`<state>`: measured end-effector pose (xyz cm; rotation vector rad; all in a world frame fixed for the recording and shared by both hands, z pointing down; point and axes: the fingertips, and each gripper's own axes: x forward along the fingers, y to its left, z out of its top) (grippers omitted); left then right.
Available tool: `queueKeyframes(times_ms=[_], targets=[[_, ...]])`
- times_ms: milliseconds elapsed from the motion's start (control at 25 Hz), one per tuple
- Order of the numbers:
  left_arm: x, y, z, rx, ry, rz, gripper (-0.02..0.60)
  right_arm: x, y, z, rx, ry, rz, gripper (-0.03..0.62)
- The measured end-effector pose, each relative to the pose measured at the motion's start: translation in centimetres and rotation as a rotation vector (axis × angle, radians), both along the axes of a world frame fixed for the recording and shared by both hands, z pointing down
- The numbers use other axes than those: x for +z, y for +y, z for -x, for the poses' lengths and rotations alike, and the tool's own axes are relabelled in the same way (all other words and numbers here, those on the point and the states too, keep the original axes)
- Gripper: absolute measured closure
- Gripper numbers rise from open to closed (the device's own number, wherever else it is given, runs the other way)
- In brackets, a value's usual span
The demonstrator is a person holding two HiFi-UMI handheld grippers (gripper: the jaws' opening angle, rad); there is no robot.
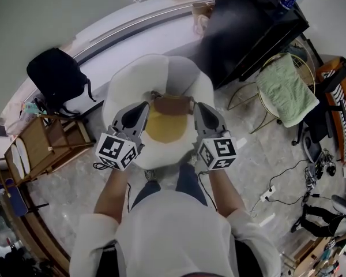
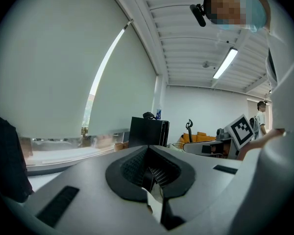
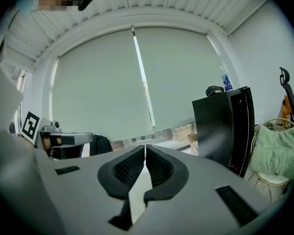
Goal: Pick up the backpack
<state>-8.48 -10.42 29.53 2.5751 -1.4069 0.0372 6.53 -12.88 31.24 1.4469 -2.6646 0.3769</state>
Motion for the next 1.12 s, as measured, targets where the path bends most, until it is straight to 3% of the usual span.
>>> queueKeyframes(times_ms=[480, 1120], targets=[[2.1, -0.9, -0.2, -0.030, -0.003, 0.021, 0.551, 1.9, -1.3, -0.4, -0.022, 0.002, 0.021, 0.563], [9.5, -6.0, -0.5, -0.039, -0.011, 0.108, 0.551, 9.1, -6.0, -1.7, -0.038, 0.041, 0.093, 0.563]])
